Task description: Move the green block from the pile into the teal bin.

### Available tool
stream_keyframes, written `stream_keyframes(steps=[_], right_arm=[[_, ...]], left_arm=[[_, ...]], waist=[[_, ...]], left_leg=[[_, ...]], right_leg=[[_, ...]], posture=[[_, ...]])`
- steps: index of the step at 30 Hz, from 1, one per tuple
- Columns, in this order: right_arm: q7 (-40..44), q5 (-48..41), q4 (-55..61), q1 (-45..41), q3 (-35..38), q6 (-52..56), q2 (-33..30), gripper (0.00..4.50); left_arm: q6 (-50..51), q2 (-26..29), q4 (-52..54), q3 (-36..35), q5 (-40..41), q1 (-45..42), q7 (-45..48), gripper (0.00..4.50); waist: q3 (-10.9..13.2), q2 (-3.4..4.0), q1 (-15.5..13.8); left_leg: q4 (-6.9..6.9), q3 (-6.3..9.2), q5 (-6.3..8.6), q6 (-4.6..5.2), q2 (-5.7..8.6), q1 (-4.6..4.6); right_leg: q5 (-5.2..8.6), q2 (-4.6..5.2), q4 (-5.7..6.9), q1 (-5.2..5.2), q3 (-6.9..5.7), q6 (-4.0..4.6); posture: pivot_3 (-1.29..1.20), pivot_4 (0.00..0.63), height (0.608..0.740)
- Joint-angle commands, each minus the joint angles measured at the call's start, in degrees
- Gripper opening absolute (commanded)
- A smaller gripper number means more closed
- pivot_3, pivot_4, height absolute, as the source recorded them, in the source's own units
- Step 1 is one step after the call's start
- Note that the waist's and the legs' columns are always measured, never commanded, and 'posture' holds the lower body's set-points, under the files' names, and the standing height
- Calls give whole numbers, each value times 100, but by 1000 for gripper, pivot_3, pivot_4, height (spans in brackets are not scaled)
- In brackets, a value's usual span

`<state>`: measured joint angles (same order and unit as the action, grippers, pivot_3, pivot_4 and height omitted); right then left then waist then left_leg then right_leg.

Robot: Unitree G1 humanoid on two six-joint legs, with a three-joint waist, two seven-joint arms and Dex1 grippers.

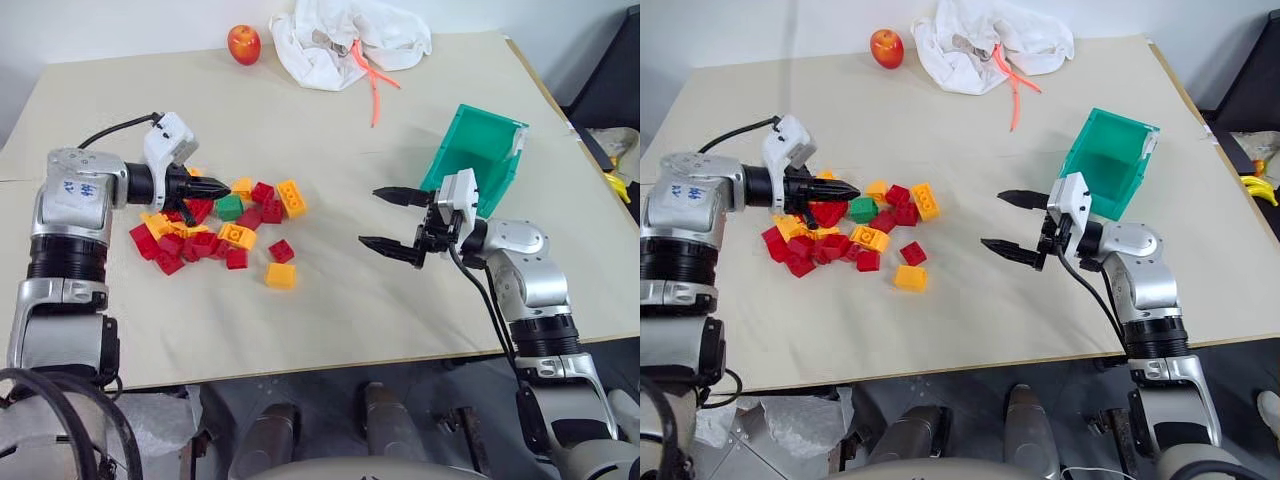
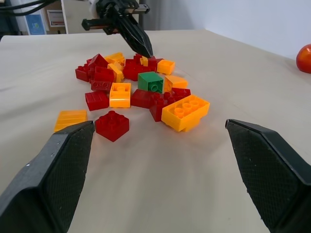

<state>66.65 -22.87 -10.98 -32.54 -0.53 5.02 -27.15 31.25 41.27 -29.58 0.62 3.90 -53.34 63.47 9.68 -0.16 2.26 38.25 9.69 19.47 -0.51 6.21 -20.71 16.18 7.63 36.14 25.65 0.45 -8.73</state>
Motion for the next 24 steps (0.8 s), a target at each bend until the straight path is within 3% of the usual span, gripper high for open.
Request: stream_keyframes(steps=[1, 5, 10, 15, 16, 24], right_arm=[[-33, -84, 189, -16, 96, -53, 2, 4500], [-25, -82, 167, -38, 71, -54, 18, 4500], [-10, -71, 110, -109, 59, -46, 12, 4500], [102, -50, -21, -229, 26, -27, -28, 4500], [122, -48, -53, -259, 27, -27, -30, 4500], [207, 13, -287, -503, -18, -57, 1, 4500]], left_arm=[[288, 68, 187, -100, -20, -148, -443, 196], [845, -39, 369, 121, -118, -299, -787, 1163], [1617, -138, 1002, 511, -287, -279, -1124, 2755], [2588, -239, 808, 1035, -419, -756, -1211, 4292], [2731, -301, 761, 1079, -396, -863, -1232, 4467], [3312, -693, 42, 1616, -541, -1324, -1477, 4467]], waist=[[0, 0, -24], [0, 0, -46], [0, 0, -51], [0, 0, -50], [0, 0, -52], [0, 0, -30]], left_leg=[[2, 0, 0, 0, 1, 0], [3, -1, 0, 0, 3, 0], [3, 0, 0, 0, 3, -2], [6, -1, 0, 0, 4, -2], [6, -1, 0, 0, 3, -2], [5, -2, 0, 0, 4, -1]], right_leg=[[0, 0, 0, -1, 0, 0], [0, 1, 3, -1, 1, 0], [0, 2, 3, -1, 1, -1], [0, 1, 7, -1, 1, -1], [0, 0, 7, -1, 1, -1], [0, 0, 6, 0, 1, -1]], posture=[[0, 150, 740], [0, 150, 740], [0, 150, 740], [0, 150, 740], [0, 150, 740], [0, 150, 740]])
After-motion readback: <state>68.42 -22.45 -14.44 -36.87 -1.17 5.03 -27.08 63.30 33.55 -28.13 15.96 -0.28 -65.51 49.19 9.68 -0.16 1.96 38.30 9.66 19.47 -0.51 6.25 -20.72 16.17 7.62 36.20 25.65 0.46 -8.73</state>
